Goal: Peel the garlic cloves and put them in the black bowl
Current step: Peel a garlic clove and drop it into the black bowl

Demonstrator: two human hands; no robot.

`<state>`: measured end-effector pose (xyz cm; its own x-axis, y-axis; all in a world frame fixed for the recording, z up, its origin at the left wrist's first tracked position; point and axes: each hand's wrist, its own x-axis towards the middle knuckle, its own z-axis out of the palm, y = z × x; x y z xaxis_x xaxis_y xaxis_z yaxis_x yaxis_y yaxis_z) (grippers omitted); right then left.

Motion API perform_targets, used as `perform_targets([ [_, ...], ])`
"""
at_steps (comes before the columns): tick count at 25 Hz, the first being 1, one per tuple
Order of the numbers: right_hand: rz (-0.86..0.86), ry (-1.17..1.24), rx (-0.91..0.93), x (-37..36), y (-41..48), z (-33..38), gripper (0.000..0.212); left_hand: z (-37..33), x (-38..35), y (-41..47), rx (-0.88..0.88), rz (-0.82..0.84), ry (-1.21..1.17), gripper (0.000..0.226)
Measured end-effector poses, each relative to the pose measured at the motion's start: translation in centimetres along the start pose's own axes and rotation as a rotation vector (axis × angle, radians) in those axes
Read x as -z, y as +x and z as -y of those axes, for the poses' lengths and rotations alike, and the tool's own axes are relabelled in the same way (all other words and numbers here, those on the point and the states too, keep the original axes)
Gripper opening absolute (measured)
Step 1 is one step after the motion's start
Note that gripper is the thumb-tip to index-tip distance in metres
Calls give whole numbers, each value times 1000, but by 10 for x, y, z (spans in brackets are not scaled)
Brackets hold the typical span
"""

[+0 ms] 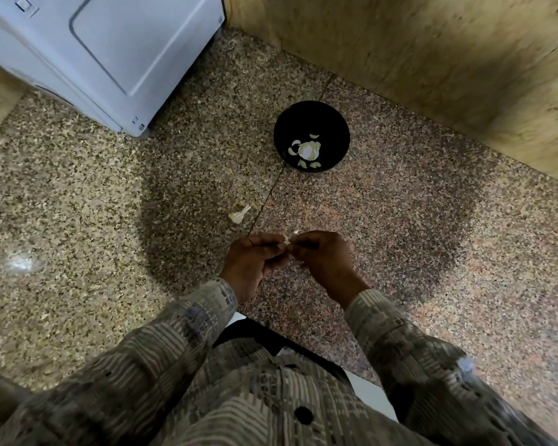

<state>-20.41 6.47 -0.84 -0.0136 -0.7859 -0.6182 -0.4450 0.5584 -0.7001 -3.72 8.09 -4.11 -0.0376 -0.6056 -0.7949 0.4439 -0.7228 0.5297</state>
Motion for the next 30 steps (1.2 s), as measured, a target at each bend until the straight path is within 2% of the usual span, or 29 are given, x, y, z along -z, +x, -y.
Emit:
perform_targets([
  [3,-115,-21,-44,1,11,1,7,0,-3,-3,-11,-69,80,6],
  [6,-220,-46,-7,9,34,11,7,-2,-8,-8,-34,-115,211,8],
  [10,-133,-267,97,12,55,28,11,-5,-11,-9,-49,-79,286,6],
  [14,-181,-538,284,9,47,12,15,-5,-4,-8,-92,-101,462,7],
  [18,-116,-607,372,-2,38,-4,13,-9,0,-14,-216,-137,734,11],
  [22,-139,-516,307,-2,31,2,15,-10,-4,-22,-315,-164,855,11],
  [24,-113,-372,238,0,21,5,14,-7,-6,-21,-341,-147,761,9],
  [27,-46,-112,111,-3,1,1,13,0,-17,-23,-277,-116,446,7],
  [30,-61,-84,142,-5,-11,-6,16,6,-24,-29,-164,-78,288,12],
])
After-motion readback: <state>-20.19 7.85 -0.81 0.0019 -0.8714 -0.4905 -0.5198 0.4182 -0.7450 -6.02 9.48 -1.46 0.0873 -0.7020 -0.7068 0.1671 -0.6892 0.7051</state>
